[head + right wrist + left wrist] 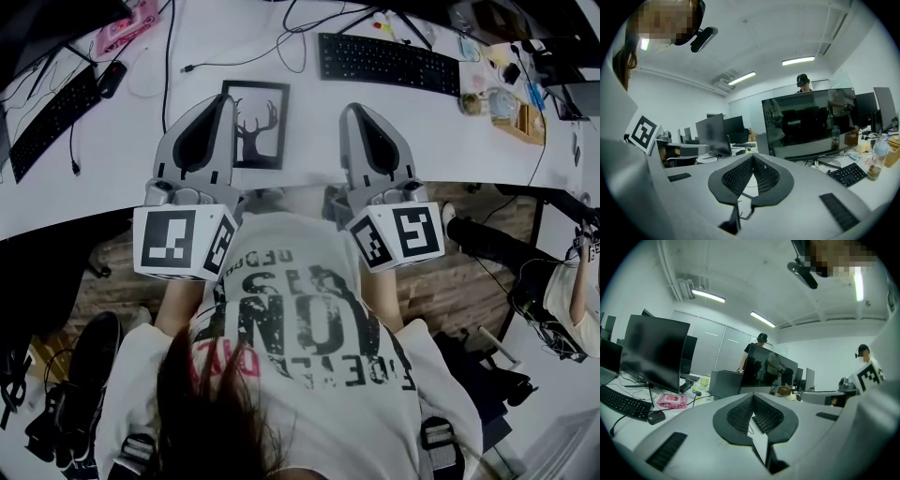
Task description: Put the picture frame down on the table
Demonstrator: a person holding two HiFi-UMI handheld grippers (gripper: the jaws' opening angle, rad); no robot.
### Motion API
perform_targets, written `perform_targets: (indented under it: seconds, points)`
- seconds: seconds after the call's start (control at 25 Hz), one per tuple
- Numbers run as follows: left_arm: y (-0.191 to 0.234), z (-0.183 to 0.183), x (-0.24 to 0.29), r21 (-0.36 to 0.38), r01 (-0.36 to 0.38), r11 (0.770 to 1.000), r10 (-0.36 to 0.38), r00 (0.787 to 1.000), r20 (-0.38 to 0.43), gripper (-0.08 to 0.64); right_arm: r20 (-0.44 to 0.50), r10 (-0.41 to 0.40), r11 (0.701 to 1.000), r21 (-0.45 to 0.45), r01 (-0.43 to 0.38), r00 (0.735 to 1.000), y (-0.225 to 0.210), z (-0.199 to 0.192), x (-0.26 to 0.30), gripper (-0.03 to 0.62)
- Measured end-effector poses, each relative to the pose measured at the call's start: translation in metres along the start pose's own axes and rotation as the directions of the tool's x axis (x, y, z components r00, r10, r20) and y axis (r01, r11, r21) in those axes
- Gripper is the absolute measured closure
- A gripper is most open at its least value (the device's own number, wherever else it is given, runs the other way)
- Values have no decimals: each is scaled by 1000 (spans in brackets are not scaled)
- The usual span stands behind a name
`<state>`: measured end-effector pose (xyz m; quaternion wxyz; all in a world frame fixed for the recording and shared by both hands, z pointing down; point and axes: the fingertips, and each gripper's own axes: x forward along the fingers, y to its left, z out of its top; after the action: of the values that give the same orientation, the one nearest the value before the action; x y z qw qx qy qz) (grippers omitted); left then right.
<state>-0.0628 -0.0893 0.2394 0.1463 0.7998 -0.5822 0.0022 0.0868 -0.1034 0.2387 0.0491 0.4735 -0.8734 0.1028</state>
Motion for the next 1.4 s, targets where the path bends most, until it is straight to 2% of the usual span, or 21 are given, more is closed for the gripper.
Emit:
perform_targets:
  seconds: [0.48, 0.92, 1.4]
  points:
    - [7, -3, 10, -14, -24, 1000, 23, 1000, -18, 558, -4, -15, 1000, 3, 15, 1000, -10, 1, 4, 591]
    - [2, -9, 16, -24, 29, 999, -30, 999, -44, 557, -9, -24, 1000, 11, 24, 1000, -15, -3, 7, 592]
    - [9, -8, 18, -35, 17, 999, -19, 999, -41, 557, -23, -13, 1000, 3, 14, 1000, -16, -6, 12, 592]
